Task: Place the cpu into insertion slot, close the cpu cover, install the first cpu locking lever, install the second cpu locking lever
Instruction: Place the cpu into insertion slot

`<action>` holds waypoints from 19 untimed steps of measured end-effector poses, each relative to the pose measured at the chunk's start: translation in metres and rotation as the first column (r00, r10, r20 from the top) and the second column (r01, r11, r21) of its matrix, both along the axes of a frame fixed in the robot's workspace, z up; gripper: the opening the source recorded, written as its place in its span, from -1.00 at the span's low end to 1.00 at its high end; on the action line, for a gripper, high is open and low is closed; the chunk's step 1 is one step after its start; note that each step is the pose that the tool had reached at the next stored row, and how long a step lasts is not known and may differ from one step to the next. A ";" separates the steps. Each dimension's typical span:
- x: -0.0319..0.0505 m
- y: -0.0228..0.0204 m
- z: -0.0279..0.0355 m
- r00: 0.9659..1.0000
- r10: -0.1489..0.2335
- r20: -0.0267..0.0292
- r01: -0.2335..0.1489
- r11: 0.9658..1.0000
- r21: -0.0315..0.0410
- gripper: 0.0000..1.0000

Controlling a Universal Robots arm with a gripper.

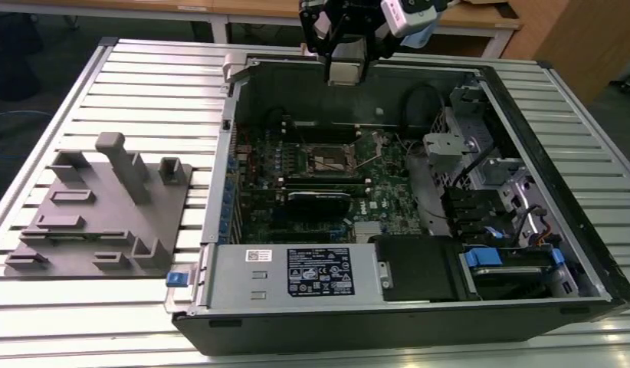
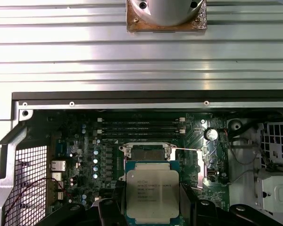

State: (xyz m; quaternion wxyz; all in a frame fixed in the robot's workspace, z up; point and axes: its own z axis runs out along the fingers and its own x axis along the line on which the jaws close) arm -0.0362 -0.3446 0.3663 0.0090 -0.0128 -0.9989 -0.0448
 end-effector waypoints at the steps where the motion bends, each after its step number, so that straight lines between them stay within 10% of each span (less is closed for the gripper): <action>1: 0.0000 0.0000 -0.0001 1.000 0.000 0.000 0.000 1.000 0.000 0.08; 19: 0.0000 0.0000 -0.0036 1.000 0.000 0.000 0.000 1.000 0.000 0.08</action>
